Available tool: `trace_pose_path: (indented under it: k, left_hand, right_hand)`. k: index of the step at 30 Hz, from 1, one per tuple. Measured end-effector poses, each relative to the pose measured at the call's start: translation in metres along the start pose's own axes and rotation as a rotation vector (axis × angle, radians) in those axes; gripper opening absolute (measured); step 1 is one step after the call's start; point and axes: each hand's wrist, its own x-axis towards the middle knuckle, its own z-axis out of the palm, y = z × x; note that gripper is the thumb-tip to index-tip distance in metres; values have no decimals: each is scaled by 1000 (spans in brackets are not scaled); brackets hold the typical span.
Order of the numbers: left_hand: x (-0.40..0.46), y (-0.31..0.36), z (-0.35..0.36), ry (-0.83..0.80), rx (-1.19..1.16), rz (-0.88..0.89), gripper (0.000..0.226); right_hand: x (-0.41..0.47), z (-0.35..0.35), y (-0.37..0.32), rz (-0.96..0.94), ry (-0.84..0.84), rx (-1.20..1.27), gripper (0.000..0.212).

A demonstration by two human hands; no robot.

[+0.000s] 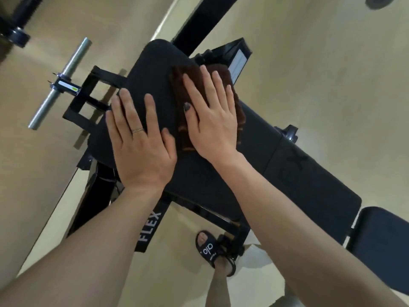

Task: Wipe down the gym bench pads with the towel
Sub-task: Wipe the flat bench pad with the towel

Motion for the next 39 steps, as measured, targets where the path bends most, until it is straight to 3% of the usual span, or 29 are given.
trace_pose_path:
  k: [2, 6, 8, 10, 14, 17, 20, 23, 25, 28, 35, 39]
  left_hand:
    - [1, 1, 0, 5, -1, 0, 66]
    - [1, 3, 0, 5, 13, 2, 67]
    - [1, 3, 0, 2, 21, 4, 67]
    - [0, 3, 1, 1, 29, 1, 67]
    - [2, 5, 0, -6, 51, 15, 65]
    - [0, 7, -2, -30, 88, 15, 66]
    - [9, 23, -10, -49, 40, 46, 71]
    - [17, 70, -1, -72, 16, 466, 70]
    - [12, 99, 16, -135, 43, 610, 67]
    - [4, 105, 35, -134, 141, 597, 67]
    - [1, 105, 36, -114, 137, 610, 66]
    - [1, 106, 36, -88, 139, 598, 66]
  right_hand:
    - [-16, 0, 17, 156, 54, -24, 50]
    - [-44, 2, 32, 730, 139, -36, 54]
    - [-37, 3, 22, 839, 139, -34, 55]
    - [-16, 3, 3, 729, 111, -27, 56]
    - [36, 9, -38, 263, 37, -27, 56]
    - [29, 2, -12, 126, 44, 31, 52]
    - [-34, -10, 62, 280, 73, 1, 50]
    - [-91, -27, 125, 489, 51, -76, 51]
    - [-100, -29, 141, 597, 45, -64, 53]
    - [-109, -23, 121, 692, 79, -48, 54]
    - [-242, -8, 25, 584, -34, -63, 54]
    - [-180, -9, 55, 566, 30, -67, 53]
